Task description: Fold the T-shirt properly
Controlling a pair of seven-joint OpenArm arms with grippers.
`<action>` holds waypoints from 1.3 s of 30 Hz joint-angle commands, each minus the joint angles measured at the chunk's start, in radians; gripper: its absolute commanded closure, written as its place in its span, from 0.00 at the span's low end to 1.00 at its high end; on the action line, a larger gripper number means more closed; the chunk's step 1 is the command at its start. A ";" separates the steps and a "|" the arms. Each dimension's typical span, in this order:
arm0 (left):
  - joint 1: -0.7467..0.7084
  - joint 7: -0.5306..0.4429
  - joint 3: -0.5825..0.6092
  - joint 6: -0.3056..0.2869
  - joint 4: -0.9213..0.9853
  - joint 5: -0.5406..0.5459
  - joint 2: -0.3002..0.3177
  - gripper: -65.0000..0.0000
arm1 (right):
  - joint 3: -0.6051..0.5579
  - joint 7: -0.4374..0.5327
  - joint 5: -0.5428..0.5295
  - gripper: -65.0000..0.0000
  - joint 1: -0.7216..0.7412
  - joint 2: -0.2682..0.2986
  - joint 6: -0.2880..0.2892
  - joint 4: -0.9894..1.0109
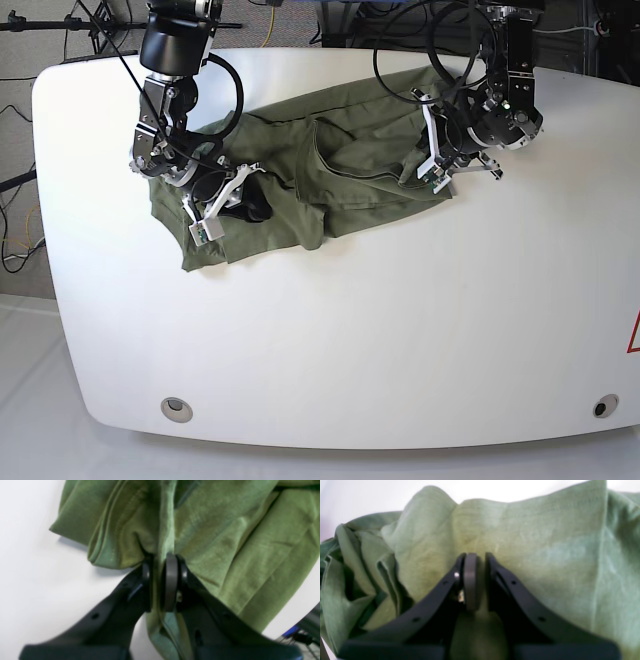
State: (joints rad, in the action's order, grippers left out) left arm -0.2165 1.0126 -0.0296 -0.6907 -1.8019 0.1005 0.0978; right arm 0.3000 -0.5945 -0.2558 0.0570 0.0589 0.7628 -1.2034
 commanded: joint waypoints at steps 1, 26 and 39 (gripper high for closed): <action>0.027 0.013 -0.003 0.035 -0.017 -0.002 0.006 1.00 | -0.054 -0.147 0.160 0.89 -0.021 0.012 -0.065 0.020; 0.033 0.012 -0.016 0.087 -0.023 0.003 0.004 0.48 | -0.150 -0.147 0.157 0.89 -0.019 0.012 -0.065 0.020; 0.036 0.012 -0.034 0.087 -0.065 0.005 0.000 0.41 | -0.150 -0.147 0.158 0.89 -0.019 0.014 -0.065 0.020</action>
State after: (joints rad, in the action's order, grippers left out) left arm -0.1917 1.0363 -0.0628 -0.6056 -1.8267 0.0940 0.0948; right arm 0.1551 -0.5686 -0.2489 0.0635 0.0608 0.7368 -1.2045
